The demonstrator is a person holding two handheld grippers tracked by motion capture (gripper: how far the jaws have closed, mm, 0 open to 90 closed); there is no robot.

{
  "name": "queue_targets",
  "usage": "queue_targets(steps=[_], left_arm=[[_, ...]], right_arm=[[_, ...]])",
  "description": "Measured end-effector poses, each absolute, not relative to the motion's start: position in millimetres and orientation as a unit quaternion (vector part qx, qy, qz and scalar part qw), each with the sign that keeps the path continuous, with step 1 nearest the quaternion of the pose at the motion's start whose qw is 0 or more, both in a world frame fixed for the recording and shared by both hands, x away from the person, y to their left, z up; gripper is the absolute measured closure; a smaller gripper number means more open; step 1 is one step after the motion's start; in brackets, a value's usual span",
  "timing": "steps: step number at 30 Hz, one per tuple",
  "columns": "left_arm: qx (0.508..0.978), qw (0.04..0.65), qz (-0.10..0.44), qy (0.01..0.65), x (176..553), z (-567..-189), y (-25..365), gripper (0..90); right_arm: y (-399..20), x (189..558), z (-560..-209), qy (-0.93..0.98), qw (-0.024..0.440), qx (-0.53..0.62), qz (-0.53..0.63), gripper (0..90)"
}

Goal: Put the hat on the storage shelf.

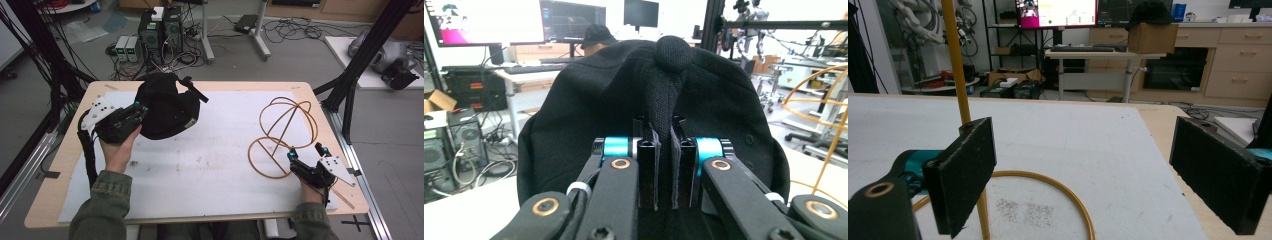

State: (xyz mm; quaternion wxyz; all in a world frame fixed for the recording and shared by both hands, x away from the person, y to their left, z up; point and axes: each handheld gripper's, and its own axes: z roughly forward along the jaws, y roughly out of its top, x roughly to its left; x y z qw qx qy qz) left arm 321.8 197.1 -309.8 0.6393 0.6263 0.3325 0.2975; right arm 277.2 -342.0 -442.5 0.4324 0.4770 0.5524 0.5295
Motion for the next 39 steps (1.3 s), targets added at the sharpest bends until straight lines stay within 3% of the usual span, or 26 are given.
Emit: queue_targets(steps=[23, 39], left_arm=[[0.62, 0.675, 0.284, 0.281, 325, -279, 150, 84.8], [0.625, 0.7, 0.255, 0.233, 335, -265, 88, 84.8]], right_arm=[[-343, 278, -442, 0.552, 0.434, 0.476, 0.53, 10.6], [-342, 278, -442, 0.554, 0.431, 0.474, 0.532, 10.6]])
